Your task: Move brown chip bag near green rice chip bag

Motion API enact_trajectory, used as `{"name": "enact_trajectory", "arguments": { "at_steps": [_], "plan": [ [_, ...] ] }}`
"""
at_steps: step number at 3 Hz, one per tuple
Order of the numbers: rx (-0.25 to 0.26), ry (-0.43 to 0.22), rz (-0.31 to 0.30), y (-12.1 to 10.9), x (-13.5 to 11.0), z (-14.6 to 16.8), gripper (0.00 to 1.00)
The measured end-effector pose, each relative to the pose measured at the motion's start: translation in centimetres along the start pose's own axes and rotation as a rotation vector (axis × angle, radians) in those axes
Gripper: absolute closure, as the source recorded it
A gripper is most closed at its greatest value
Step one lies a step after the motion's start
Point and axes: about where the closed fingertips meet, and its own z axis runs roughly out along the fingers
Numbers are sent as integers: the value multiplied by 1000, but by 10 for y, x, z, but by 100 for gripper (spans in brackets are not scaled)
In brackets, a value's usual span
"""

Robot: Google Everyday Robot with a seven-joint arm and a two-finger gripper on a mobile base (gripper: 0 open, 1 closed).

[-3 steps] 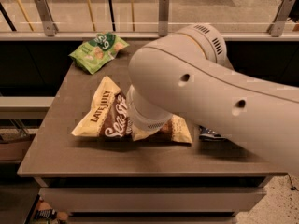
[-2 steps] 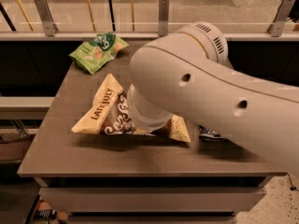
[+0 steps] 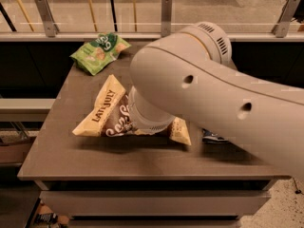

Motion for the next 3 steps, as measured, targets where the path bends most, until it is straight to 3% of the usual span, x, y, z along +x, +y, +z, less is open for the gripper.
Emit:
{"name": "enact_trajectory", "arguments": {
  "at_steps": [2,3],
  "plan": [
    [21,47,-90,-33,8,-10,100],
    [47,67,-122,-61,22,-14,100]
  ]
}}
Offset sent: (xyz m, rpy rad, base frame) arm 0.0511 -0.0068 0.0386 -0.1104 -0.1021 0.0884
